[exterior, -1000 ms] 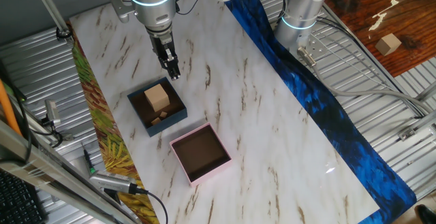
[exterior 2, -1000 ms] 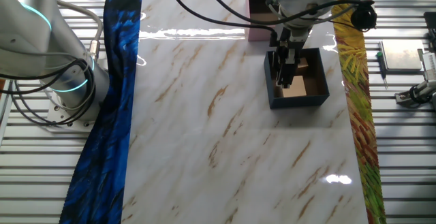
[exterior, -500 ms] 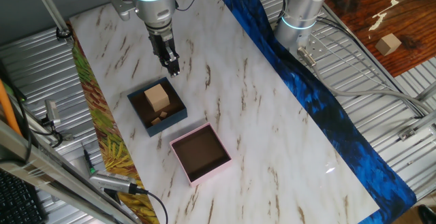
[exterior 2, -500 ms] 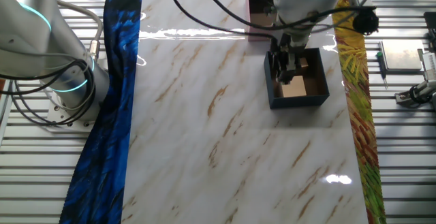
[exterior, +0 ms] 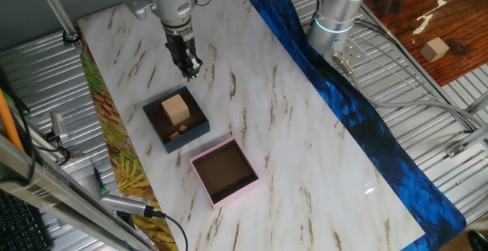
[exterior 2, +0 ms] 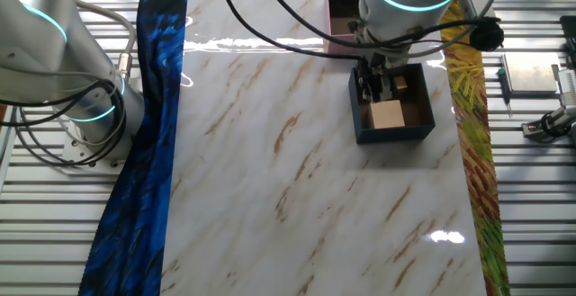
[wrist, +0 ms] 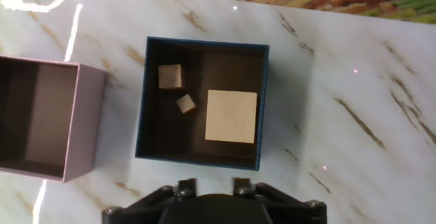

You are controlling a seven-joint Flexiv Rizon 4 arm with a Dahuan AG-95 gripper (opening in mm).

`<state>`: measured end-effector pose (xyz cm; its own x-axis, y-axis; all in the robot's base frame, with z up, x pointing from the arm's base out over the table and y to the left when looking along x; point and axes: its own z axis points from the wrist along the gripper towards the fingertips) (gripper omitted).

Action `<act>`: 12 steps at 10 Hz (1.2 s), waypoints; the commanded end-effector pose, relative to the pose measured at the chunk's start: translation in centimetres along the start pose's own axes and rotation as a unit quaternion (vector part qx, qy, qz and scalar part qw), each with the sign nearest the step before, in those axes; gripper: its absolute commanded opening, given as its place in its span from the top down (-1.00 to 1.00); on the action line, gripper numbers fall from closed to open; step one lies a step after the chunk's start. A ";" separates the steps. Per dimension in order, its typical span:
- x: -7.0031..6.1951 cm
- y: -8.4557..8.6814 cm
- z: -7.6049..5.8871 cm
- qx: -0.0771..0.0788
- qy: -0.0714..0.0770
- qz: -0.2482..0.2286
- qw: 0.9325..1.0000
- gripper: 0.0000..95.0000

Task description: Move an object from one box to another

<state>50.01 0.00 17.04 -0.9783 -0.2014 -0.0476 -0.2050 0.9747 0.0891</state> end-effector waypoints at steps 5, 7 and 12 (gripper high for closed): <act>0.0 0.0 0.0 -0.005 -0.001 -0.029 1.000 1.00; 0.0 0.1 -0.1 -0.005 -0.002 -0.039 0.999 1.00; -0.3 0.4 0.0 -0.004 -0.002 -0.058 0.998 1.00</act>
<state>50.25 0.47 17.10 -0.9472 -0.3147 -0.0619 -0.3193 0.9434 0.0894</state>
